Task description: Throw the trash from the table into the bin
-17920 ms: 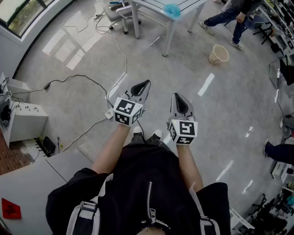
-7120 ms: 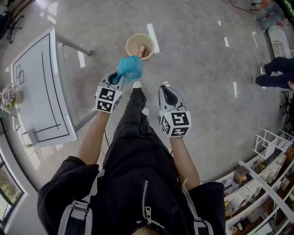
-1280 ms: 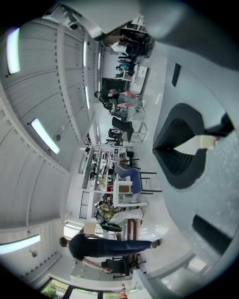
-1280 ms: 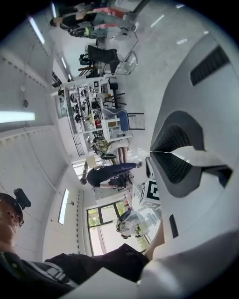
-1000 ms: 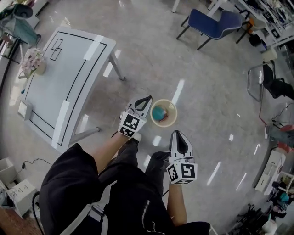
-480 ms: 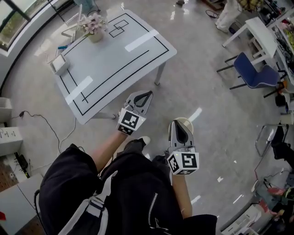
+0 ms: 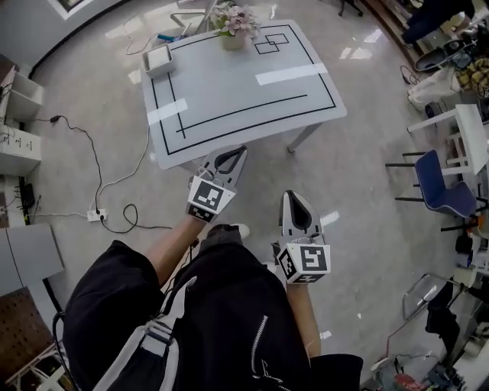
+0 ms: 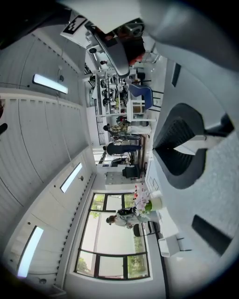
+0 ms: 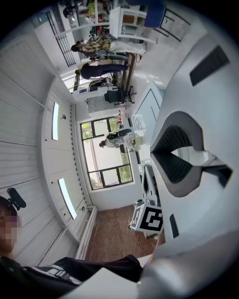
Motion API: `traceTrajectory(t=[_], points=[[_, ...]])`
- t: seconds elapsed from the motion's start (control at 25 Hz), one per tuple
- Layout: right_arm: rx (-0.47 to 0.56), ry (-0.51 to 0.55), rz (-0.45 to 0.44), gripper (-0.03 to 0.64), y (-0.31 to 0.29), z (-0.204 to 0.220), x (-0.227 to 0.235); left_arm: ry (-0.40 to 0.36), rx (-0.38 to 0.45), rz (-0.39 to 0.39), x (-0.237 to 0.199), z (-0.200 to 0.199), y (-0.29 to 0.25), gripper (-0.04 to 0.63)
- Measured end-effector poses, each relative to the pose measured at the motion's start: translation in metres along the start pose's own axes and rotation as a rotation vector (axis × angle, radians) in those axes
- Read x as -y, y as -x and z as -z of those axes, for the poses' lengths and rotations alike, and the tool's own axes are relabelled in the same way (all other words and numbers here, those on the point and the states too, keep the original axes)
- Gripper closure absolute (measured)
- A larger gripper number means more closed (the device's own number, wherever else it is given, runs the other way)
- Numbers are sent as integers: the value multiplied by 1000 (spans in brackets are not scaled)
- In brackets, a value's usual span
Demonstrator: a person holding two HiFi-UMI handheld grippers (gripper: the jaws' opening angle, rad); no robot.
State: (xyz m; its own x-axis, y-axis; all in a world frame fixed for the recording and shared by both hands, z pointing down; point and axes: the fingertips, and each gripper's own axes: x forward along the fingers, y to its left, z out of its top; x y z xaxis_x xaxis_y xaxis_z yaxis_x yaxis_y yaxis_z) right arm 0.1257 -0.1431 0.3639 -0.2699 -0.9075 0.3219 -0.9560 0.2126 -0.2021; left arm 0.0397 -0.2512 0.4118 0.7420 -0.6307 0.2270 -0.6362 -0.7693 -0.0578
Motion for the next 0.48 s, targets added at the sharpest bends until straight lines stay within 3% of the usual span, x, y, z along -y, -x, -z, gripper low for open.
traceTrajectory(t=[0.48], points=[[-51, 117, -254, 607, -32, 1, -82, 109, 36, -241, -49, -8, 96, 591]])
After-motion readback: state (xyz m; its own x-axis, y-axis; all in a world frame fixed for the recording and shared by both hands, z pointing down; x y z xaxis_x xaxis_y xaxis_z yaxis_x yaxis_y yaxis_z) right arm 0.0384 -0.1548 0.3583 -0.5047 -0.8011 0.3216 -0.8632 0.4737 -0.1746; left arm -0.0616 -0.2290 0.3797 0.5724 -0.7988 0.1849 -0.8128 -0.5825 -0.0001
